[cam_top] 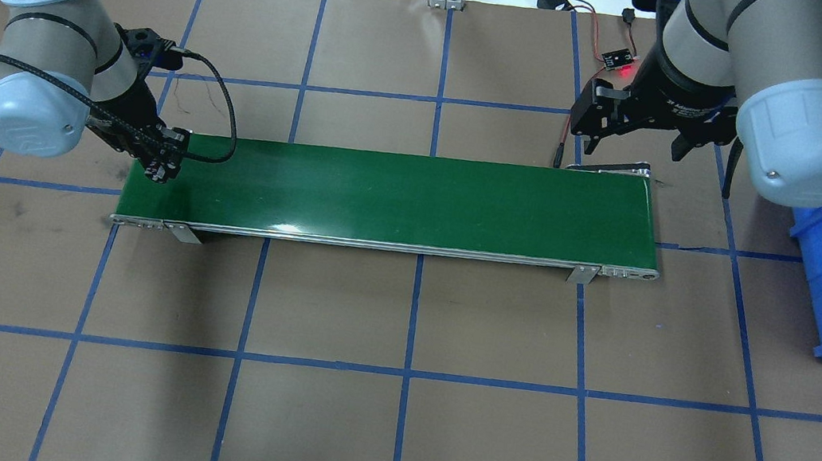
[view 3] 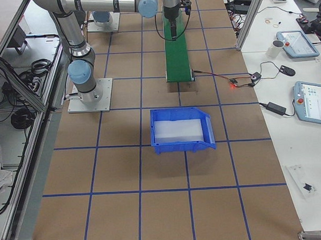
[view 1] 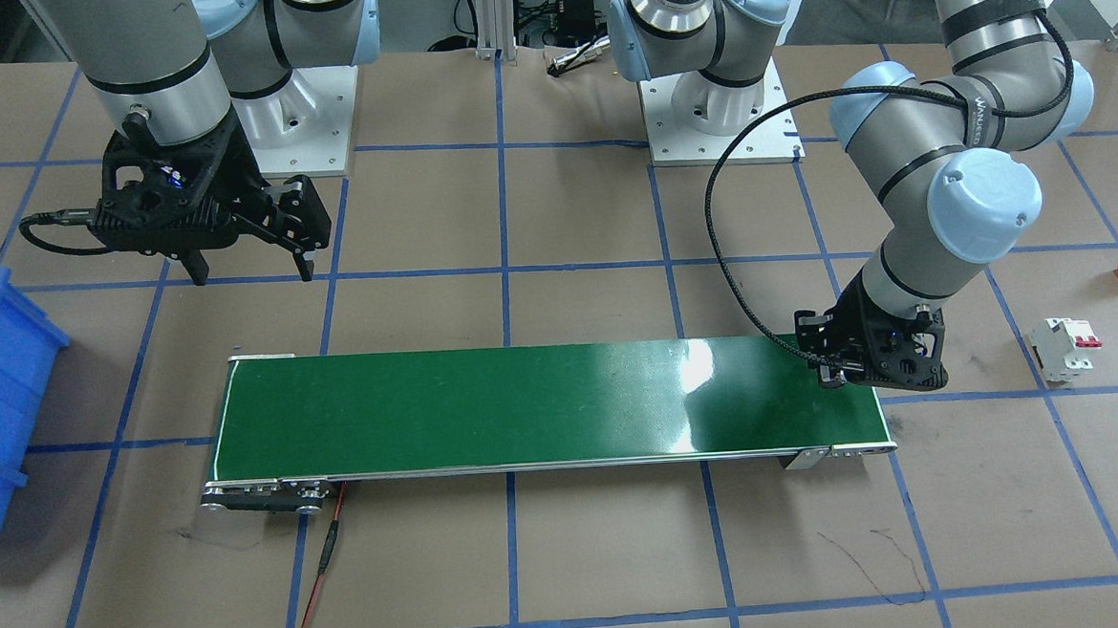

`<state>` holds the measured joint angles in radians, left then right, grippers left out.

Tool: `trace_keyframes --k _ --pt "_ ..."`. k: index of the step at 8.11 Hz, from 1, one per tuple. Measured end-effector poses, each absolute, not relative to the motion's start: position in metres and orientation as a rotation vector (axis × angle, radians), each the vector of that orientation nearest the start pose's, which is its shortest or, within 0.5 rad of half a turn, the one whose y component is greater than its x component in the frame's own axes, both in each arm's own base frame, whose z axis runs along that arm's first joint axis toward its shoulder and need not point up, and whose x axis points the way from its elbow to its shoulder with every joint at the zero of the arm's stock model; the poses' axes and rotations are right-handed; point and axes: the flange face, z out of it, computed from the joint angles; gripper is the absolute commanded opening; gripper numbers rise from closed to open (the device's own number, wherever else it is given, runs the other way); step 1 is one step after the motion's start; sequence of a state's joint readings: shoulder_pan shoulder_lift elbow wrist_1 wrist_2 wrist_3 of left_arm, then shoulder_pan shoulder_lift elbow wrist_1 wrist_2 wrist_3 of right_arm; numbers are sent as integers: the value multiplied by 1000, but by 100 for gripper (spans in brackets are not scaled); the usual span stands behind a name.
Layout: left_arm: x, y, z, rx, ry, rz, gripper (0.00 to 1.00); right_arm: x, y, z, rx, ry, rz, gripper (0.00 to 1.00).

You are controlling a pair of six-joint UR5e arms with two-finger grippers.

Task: Move capacitor from left to right
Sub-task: 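Lower the capacitor onto the green belt and open the left gripper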

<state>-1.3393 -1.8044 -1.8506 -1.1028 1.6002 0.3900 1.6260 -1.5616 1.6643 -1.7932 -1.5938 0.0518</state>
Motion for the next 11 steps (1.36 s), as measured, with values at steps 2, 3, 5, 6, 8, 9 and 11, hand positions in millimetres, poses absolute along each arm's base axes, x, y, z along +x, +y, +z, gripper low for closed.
trace_keyframes --k 2,3,5,6,8,9,11 --pt "-5 -555 270 234 3118 83 17 159 -497 460 -3 3152 -190 100" --pt "-4 -558 265 229 3117 74 17 159 -497 460 -3 3152 -191 100" --pt "-3 -561 257 194 3117 61 18 159 -497 460 -3 3152 -190 100" --pt "-3 -562 256 169 3119 59 18 159 -497 460 -3 3152 -190 100" --pt "-3 -562 256 110 3121 56 19 159 -497 460 -3 3152 -190 100" --pt "-3 -562 256 83 3123 57 19 159 -497 460 -3 3152 -191 100" --pt "-4 -561 254 61 3124 64 25 159 -497 460 -3 3152 -191 100"
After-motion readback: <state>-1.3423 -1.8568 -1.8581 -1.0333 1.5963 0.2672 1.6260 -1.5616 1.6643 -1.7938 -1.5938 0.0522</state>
